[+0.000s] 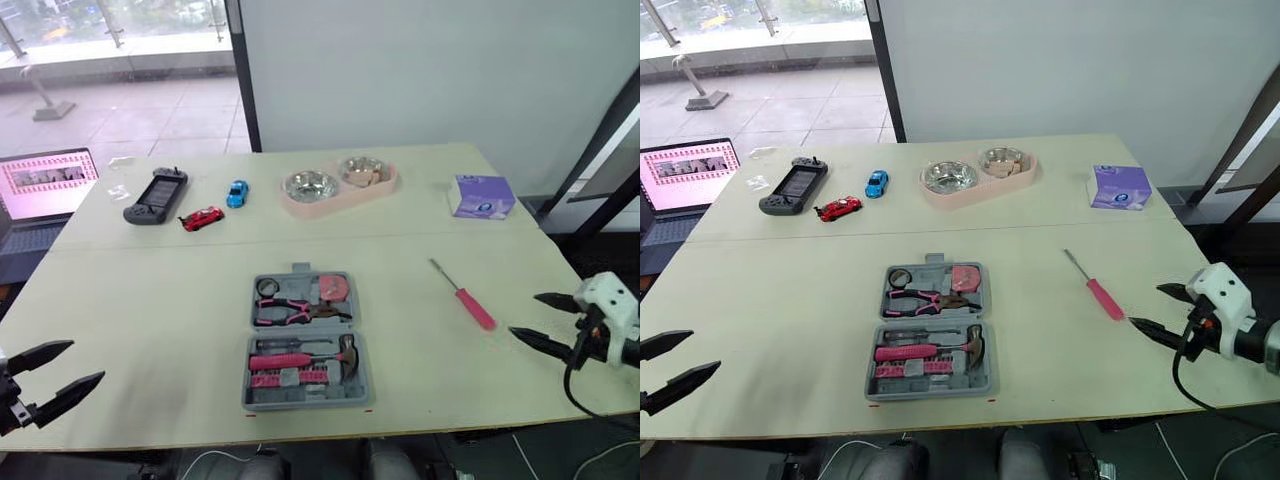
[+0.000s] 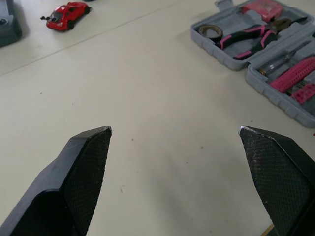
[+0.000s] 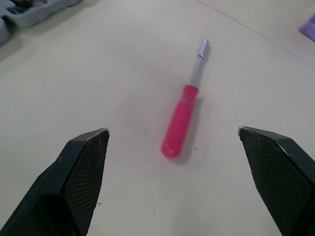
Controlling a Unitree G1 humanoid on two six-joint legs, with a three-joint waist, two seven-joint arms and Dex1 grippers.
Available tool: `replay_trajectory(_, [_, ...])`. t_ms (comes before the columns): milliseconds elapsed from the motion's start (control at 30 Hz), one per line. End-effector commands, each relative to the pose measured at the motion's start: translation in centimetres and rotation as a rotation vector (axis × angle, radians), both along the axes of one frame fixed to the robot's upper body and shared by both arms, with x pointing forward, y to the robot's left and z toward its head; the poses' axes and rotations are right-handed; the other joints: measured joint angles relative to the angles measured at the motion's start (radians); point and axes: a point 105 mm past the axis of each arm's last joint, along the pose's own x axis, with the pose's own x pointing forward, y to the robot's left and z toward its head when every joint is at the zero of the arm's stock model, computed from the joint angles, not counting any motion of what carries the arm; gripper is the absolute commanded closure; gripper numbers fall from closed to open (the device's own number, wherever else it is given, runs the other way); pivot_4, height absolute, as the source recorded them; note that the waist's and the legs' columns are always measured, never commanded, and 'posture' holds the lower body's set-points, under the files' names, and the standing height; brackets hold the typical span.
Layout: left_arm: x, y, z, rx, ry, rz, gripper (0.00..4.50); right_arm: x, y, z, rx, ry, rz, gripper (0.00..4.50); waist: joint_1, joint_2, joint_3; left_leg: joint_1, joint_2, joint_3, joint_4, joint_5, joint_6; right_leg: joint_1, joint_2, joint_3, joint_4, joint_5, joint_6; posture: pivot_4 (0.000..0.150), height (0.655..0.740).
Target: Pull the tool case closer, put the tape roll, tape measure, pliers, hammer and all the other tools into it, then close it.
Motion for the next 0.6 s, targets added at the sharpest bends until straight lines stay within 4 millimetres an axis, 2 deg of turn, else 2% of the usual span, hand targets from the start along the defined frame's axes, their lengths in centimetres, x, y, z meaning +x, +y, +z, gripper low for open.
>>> replay_trajectory(33, [-0.9,0.5,0.2,0.021,-0.008,0.02,0.07,-0.2,-0.3,1.3,-0.023,-0.027,0.011,0.0,0.001,0.0,0.001,0.0,0.0,0.0,0.0,0.0,0.0,0.0,0.0,0.0,0.0,0.0,0.0,0.15,0.736])
replay_trajectory(100, [-1.0,0.6,-0.3,0.011,0.001,0.038,0.07,-0.1,0.0,1.1,-0.022,-0.025,0.015,0.0,0.002,0.0,0.002,0.0,0.0,0.0,0.0,0.0,0.0,0.0,0.0,0.0,0.0,0.0,0.0,0.15,0.736])
replay_trajectory(300, [-0.1,-1.0,-0.3,-0.056,0.008,-0.007,0.07,-1.2,-0.1,1.2,-0.027,0.008,0.02,0.0,0.005,-0.002,0.003,0.0,0.0,0.0,0.001,0.0,-0.001,0.0,0.0,0.0,0.001,-0.003,0.004,0.15,0.736])
replay_trajectory(400, [0.4,-1.3,-0.2,-0.061,0.017,-0.019,0.07,-1.3,1.1,0.5,0.032,0.058,-0.016,0.0,0.005,-0.001,0.003,0.0,0.0,0.0,0.001,0.0,-0.001,0.0,0.0,0.0,0.0,-0.002,0.003,0.15,0.736])
replay_trajectory(500, [0.8,-3.1,-0.2,-0.093,0.101,-0.1,0.07,-1.3,2.4,-0.4,0.034,0.109,-0.056,0.0,0.002,-0.003,0.004,0.0,0.0,0.0,0.001,0.0,-0.001,0.0,0.0,0.0,0.001,0.0,0.0,0.15,0.736])
replay_trajectory(600, [1.8,-5.0,0.9,-0.123,0.086,-0.164,0.07,-0.9,3.8,-0.9,0.06,0.123,-0.12,0.0,0.003,-0.003,0.004,0.0,0.0,0.0,0.001,0.0,-0.001,0.0,0.0,0.0,0.001,-0.001,0.002,0.15,0.736])
